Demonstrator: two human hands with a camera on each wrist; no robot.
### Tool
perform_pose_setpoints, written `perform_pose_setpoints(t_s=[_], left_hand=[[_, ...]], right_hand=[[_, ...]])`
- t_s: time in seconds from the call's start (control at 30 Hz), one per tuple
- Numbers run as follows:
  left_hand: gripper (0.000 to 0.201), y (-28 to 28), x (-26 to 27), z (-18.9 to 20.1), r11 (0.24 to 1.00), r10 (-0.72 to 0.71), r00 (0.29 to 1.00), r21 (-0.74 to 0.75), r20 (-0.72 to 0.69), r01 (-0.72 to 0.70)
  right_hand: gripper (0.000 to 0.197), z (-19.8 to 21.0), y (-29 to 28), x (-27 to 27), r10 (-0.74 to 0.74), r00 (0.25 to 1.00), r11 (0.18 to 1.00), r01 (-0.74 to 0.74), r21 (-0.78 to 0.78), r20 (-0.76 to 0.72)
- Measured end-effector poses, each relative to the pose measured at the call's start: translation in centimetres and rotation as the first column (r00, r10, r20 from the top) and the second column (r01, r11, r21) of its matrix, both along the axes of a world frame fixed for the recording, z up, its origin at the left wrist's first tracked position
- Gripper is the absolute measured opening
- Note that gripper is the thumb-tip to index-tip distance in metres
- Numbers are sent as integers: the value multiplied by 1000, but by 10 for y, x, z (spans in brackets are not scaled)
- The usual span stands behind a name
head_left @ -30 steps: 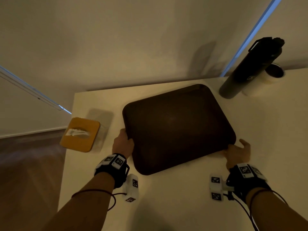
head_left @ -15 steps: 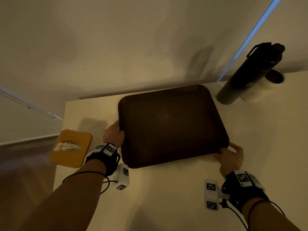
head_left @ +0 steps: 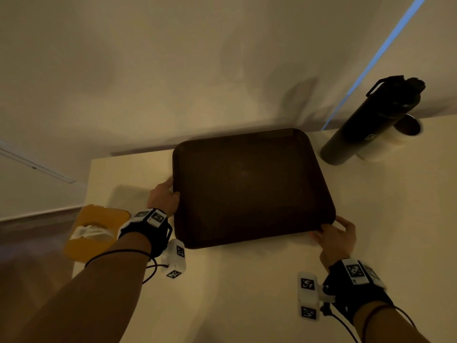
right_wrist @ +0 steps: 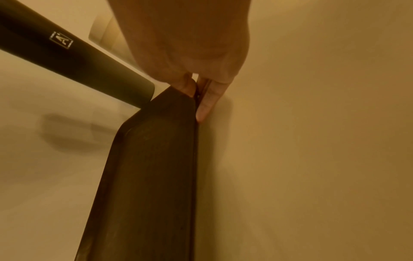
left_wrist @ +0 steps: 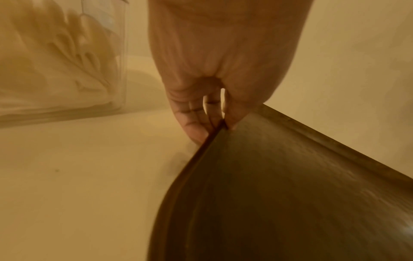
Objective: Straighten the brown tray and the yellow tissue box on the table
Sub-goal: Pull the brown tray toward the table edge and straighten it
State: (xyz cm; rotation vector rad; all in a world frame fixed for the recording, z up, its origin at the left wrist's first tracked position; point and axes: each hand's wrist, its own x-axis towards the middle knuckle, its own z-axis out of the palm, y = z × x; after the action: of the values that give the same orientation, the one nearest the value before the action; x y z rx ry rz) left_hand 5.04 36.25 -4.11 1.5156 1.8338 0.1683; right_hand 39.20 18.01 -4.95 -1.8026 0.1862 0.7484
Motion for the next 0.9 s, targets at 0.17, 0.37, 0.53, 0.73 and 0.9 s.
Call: perform_pose_setpoints(t_s=[0.17,0.37,0.53,0.73,0.9], left_hand=[[61,3,2,1,1000,14,1000,-2,-3,-14],[61,5,2,2,1000,10,1000,1,-16,-10],[61,5,3,3,1000,-6,999,10,-36,7],[60,4,3,6,1000,9,1000,-21,-26,-9],[61,2,-3,28,993,113,993,10,28,-114]], right_hand=[[40,-1,4,1,6,1000,1000,-6,-7,2],[42,3,6,2,6,1000,1000,-6,1,4],[43,2,7,3,-1,1000,1000,1,-5,-4],[34,8,6,8,65,997,995,-63,-78,27],[37,22,-2,5,173,948,963,-106,-248,267]])
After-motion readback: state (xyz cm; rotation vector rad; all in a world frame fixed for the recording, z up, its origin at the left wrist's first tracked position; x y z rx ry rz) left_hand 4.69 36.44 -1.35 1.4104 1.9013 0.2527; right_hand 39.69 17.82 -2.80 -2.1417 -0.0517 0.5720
